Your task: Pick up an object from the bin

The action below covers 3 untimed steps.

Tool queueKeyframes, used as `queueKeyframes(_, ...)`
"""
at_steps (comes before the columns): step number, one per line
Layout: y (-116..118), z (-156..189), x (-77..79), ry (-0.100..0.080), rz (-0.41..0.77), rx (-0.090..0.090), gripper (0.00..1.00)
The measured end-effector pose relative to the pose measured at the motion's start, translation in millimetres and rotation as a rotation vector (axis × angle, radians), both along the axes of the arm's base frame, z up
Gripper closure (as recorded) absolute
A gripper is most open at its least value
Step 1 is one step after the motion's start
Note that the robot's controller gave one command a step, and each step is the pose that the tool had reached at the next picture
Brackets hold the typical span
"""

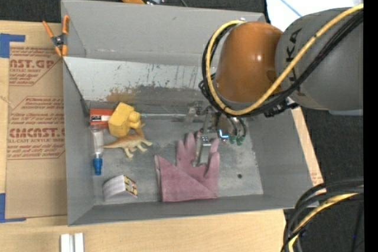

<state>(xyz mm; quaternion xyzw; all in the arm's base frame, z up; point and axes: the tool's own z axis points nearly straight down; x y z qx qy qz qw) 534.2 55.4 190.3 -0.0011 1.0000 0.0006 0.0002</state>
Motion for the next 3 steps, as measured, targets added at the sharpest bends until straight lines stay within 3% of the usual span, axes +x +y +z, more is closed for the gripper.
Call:
queueKeyframes(1, 0, 29, -11.9, -0.007, -0.084, 0.002, 0.0)
queueKeyframes(2, -3, 15, -7.4, -0.01, -0.048, 0.001, 0.0)
queueKeyframes(3, -19, 0, -39.9, -0.009, 0.126, 0.0, 0.0)
